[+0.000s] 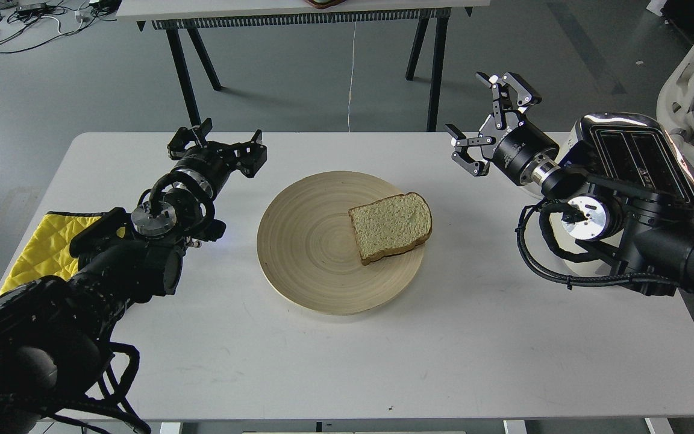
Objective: Put bread in toaster with right arm
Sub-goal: 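Move the right gripper down toward the bread slice on the plate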
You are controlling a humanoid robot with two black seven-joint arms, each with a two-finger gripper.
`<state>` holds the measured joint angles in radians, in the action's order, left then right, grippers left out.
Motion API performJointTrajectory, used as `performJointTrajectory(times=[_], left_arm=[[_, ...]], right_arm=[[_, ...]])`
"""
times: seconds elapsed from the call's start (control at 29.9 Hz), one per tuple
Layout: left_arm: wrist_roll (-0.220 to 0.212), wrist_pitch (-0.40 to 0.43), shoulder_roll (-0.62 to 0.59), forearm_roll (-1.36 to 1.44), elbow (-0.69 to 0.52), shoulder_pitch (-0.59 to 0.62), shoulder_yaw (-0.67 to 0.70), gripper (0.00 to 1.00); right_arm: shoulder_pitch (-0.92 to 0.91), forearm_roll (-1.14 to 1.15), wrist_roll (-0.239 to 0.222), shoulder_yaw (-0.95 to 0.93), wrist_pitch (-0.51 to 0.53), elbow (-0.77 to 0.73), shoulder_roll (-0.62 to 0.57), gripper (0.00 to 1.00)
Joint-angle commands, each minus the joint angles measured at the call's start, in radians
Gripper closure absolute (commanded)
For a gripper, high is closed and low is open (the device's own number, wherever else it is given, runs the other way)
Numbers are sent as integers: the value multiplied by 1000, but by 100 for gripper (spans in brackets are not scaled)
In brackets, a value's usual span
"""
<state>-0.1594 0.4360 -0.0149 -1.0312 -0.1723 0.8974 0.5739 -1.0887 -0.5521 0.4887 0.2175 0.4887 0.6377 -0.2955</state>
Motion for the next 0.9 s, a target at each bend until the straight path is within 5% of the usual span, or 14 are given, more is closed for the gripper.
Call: performJointTrajectory(times=[0.0,0.7,0.87], left_arm=[[3,0,0,-1,0,0,1,0],[1,-6,0,0,0,0,-3,0],[1,-6,0,0,-1,0,-3,0]], right_arm=[[1,0,0,-4,0,0,-1,2],[-106,63,0,-12,0,5,-4,2],[-123,116,0,-6,-99,33,-36,2]])
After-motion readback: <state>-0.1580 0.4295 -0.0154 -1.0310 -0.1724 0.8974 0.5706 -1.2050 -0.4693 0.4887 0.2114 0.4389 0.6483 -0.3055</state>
